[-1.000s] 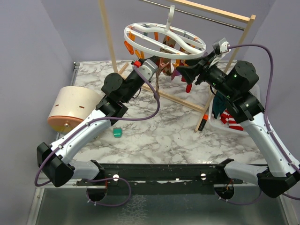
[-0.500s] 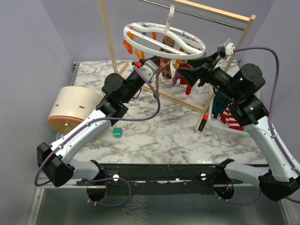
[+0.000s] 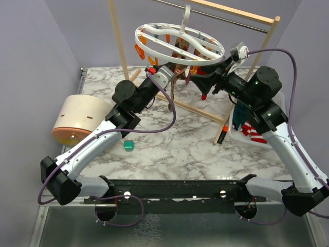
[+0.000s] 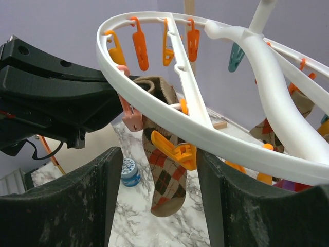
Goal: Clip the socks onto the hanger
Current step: Open the clamp at the hanger.
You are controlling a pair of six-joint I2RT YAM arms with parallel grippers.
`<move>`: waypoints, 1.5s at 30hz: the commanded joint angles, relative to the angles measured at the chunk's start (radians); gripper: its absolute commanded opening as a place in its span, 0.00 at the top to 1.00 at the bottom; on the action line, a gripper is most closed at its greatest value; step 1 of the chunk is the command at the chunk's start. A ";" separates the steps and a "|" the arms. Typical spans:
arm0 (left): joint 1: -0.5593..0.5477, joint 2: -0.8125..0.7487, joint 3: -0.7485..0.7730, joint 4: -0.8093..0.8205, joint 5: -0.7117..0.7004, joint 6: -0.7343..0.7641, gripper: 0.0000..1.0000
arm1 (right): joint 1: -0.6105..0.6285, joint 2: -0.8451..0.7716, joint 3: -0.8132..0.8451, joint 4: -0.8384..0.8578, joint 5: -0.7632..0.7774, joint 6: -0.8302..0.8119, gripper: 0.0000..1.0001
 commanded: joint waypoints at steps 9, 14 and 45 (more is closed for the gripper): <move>-0.003 -0.013 0.032 0.010 -0.015 0.011 1.00 | -0.005 -0.024 -0.094 0.132 0.081 -0.017 0.35; -0.004 -0.010 0.036 0.010 -0.019 0.016 1.00 | -0.006 -0.065 -0.196 0.259 0.087 -0.030 0.34; -0.004 -0.005 0.031 0.010 -0.019 0.031 1.00 | -0.005 -0.029 -0.219 0.412 0.097 -0.054 0.40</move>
